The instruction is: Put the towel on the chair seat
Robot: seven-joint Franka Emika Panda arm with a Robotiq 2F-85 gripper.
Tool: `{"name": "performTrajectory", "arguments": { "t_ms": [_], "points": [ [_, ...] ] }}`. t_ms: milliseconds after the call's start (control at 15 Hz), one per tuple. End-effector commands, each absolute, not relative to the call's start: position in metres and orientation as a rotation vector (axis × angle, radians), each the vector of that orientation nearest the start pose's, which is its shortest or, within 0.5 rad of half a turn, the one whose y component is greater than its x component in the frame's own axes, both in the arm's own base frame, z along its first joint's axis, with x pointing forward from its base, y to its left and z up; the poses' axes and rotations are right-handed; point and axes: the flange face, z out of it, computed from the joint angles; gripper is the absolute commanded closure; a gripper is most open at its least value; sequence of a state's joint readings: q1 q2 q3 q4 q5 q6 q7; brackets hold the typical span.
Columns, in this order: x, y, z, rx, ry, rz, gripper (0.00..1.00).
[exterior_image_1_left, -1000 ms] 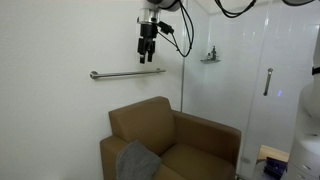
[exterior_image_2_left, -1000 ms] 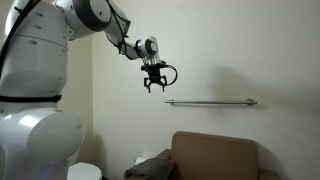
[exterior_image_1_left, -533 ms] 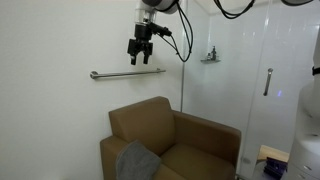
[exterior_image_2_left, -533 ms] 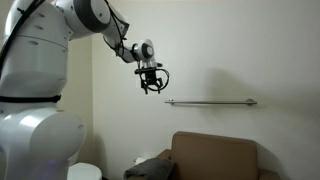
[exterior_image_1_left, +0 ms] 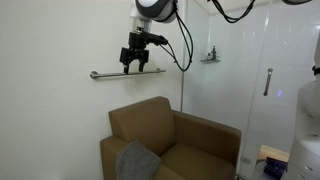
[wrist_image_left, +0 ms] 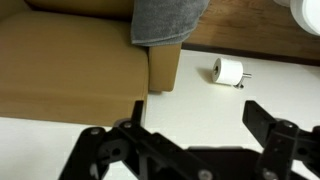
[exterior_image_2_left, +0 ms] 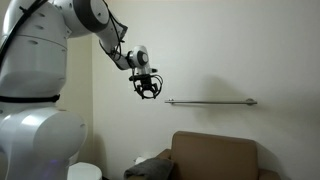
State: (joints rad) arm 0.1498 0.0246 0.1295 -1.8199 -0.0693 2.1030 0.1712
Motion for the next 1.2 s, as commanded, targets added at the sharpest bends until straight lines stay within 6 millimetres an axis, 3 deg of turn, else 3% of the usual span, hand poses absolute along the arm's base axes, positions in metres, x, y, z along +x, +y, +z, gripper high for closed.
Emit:
{"name": "performTrajectory", "arguments": {
  "t_ms": [0, 867, 1000, 1133],
  "points": [
    [0.557, 0.164, 0.527, -3.145, -0.143, -0.505, 0.0],
    [0.531, 0.168, 0.444, -3.161, -0.1, -0.386, 0.0],
    [0.542, 0.169, 0.444, -3.171, -0.139, -0.357, 0.0],
    [0.54, 0.169, 0.44, -3.173, -0.141, -0.347, 0.0]
  ]
}}
